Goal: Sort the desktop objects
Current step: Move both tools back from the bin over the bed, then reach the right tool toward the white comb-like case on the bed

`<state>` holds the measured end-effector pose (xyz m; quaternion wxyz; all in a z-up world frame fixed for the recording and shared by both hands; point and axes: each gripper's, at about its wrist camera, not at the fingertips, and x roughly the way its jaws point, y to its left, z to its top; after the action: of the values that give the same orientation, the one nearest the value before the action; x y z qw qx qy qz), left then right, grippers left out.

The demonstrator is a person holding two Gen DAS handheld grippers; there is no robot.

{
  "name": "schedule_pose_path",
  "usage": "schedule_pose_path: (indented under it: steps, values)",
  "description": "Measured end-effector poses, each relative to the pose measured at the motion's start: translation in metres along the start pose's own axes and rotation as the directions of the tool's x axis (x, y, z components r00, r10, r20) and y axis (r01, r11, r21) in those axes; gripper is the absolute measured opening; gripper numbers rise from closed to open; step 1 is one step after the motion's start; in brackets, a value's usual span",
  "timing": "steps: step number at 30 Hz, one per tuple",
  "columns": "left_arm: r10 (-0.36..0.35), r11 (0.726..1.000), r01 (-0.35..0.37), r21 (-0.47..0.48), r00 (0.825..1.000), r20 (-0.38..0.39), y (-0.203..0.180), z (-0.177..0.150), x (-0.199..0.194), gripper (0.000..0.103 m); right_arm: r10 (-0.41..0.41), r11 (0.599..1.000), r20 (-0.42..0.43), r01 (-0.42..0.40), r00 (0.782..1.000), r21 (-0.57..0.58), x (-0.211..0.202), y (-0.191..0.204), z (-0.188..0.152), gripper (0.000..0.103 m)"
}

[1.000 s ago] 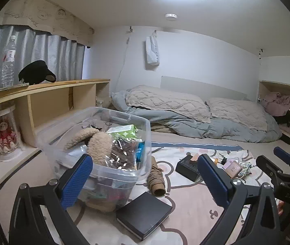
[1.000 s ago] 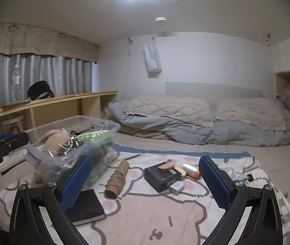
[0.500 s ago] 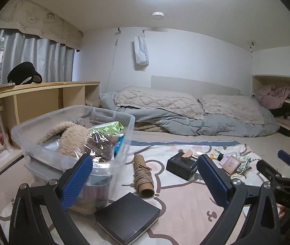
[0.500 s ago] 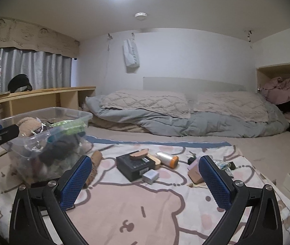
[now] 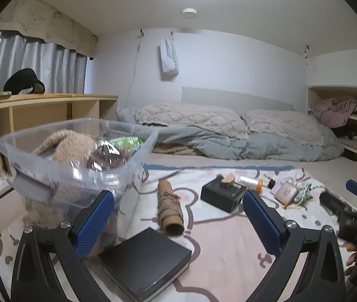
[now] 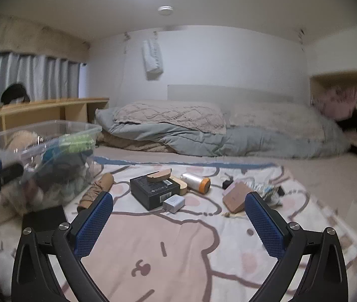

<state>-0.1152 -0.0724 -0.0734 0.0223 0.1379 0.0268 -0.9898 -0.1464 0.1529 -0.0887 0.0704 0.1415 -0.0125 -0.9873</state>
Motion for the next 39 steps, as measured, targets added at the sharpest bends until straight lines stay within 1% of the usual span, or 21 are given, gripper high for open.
schedule_pose_path:
  steps: [5,7,10,13,14,15,17,18,19,20,21,22,23,24,25,27,30,33,36,38,39]
  values:
    - [-0.02,1.0,0.019,-0.019,0.996,-0.083,0.0,-0.015,0.012,0.103,-0.03,0.998,-0.06,0.034,0.998,0.057,0.012,-0.015,-0.002,0.103]
    - [-0.025,0.999,0.023,-0.025,0.994,-0.103,-0.002,-0.018,0.015,0.103,-0.08,0.994,-0.1,0.086,0.992,0.06,0.018,-0.023,-0.004,0.103]
    - [-0.028,0.999,0.025,-0.027,0.993,-0.112,-0.003,-0.022,0.015,0.103,-0.152,0.981,-0.17,0.17,0.974,0.095,0.028,-0.048,-0.007,0.103]
    - [-0.024,1.0,0.023,-0.016,0.993,-0.118,-0.007,-0.026,0.015,0.103,-0.229,0.948,-0.231,0.27,0.946,0.166,0.033,-0.083,-0.009,0.103]
    - [-0.024,1.0,0.022,-0.013,0.992,-0.121,-0.008,-0.028,0.016,0.103,-0.259,0.934,-0.253,0.308,0.932,0.18,0.035,-0.096,-0.01,0.103]
    - [-0.025,1.0,0.024,-0.012,0.992,-0.123,-0.009,-0.029,0.017,0.103,-0.298,0.914,-0.286,0.359,0.911,0.191,0.037,-0.113,-0.012,0.103]
    - [-0.027,1.0,0.026,-0.011,0.99,-0.136,-0.01,-0.032,0.019,0.103,-0.319,0.892,-0.328,0.398,0.89,0.214,0.04,-0.137,-0.016,0.103]
    - [-0.03,1.0,0.029,-0.013,0.989,-0.142,-0.011,-0.033,0.02,0.103,-0.332,0.868,-0.366,0.434,0.87,0.243,0.042,-0.157,-0.021,0.102]
    - [-0.035,0.999,0.033,-0.017,0.988,-0.149,-0.012,-0.034,0.021,0.103,-0.338,0.846,-0.387,0.457,0.858,0.275,0.041,-0.172,-0.026,0.099]
    - [-0.038,0.999,0.036,-0.018,0.988,-0.153,-0.013,-0.035,0.022,0.103,-0.339,0.824,-0.405,0.475,0.849,0.307,0.04,-0.186,-0.03,0.086]
    - [-0.042,0.999,0.04,-0.018,0.987,-0.157,-0.014,-0.036,0.022,0.103,-0.339,0.787,-0.439,0.506,0.832,0.351,0.038,-0.204,-0.038,0.075]
    - [-0.045,0.999,0.043,-0.017,0.986,-0.16,-0.015,-0.037,0.022,0.103,-0.33,0.76,-0.46,0.521,0.824,0.388,0.036,-0.218,-0.045,0.071]
    - [-0.055,0.998,0.053,-0.017,0.985,-0.165,-0.017,-0.038,0.023,0.103,-0.311,0.74,-0.474,0.523,0.824,0.423,0.035,-0.229,-0.052,0.059]
    - [-0.066,0.998,0.063,-0.021,0.983,-0.169,-0.018,-0.039,0.022,0.103,-0.287,0.709,-0.491,0.528,0.822,0.468,0.034,-0.245,-0.062,0.046]
    - [-0.082,0.997,0.078,-0.028,0.981,-0.175,-0.019,-0.039,0.022,0.103,-0.277,0.68,-0.503,0.537,0.819,0.5,0.032,-0.257,-0.07,0.042]
    - [-0.132,0.991,0.124,-0.049,0.973,-0.191,-0.022,-0.041,0.023,0.103,-0.273,0.651,-0.489,0.533,0.828,0.54,0.028,-0.273,-0.078,0.024]
    - [-0.175,0.984,0.165,-0.06,0.961,-0.214,-0.031,-0.045,0.025,0.103,-0.293,0.655,-0.464,0.529,0.836,0.539,0.025,-0.286,-0.083,0.021]
    - [-0.209,0.978,0.202,-0.053,0.948,-0.241,-0.042,-0.049,0.028,0.102,-0.273,0.67,-0.474,0.519,0.837,0.531,0.032,-0.289,-0.09,0.012]
    - [-0.234,0.972,0.232,-0.039,0.936,-0.262,-0.053,-0.054,0.03,0.101,-0.25,0.713,-0.473,0.491,0.845,0.501,0.041,-0.282,-0.089,0.01]
    - [-0.249,0.968,0.251,-0.03,0.928,-0.276,-0.059,-0.056,0.031,0.101,-0.229,0.749,-0.478,0.467,0.848,0.47,0.049,-0.274,-0.086,0.01]
    - [-0.257,0.965,0.261,-0.024,0.925,-0.282,-0.063,-0.058,0.031,0.101,-0.206,0.779,-0.486,0.443,0.849,0.444,0.056,-0.265,-0.085,0.01]
